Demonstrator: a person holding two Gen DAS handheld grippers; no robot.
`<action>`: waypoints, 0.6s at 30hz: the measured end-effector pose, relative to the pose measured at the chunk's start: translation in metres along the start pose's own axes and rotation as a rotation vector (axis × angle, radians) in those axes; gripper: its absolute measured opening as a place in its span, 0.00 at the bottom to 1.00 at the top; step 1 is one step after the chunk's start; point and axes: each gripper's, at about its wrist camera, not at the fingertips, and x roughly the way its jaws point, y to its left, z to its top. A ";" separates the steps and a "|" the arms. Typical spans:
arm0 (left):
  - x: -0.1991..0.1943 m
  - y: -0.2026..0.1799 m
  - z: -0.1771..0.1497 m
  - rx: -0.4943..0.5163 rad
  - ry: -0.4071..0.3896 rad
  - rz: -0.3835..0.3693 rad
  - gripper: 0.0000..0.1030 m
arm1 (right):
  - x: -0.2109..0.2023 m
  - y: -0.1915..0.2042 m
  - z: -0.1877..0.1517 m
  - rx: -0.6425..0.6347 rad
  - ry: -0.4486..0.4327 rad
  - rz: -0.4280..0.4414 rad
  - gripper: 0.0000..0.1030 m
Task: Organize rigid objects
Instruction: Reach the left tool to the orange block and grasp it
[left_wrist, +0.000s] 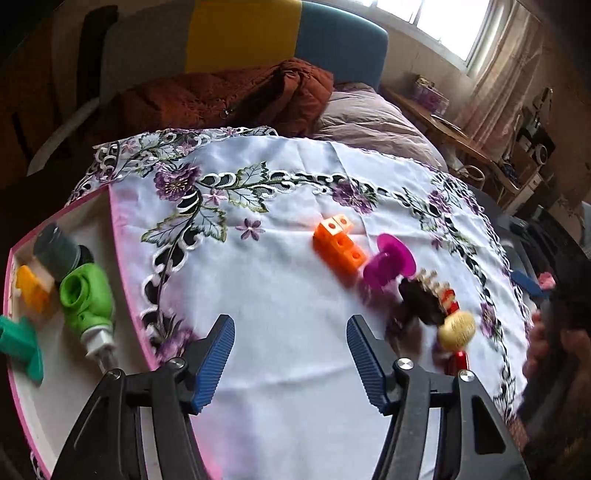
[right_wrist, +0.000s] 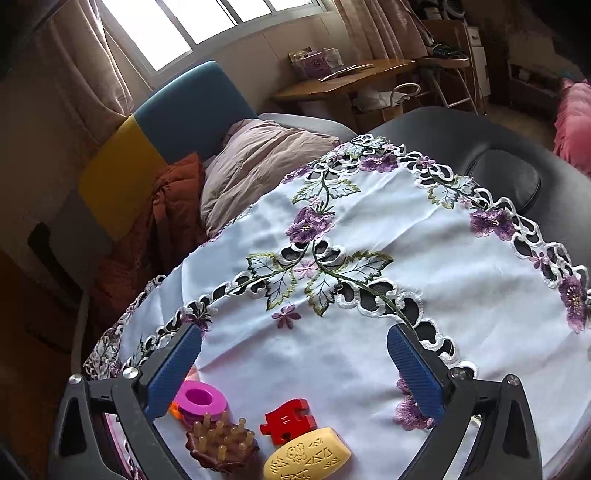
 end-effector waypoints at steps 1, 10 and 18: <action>0.006 -0.001 0.004 -0.007 0.008 -0.002 0.61 | 0.000 0.000 0.000 0.003 0.000 0.006 0.99; 0.058 -0.016 0.041 -0.015 0.054 0.009 0.53 | 0.001 0.000 0.000 0.018 0.020 0.046 1.00; 0.092 -0.042 0.072 0.013 0.046 0.030 0.53 | 0.005 0.005 -0.002 0.006 0.036 0.070 1.00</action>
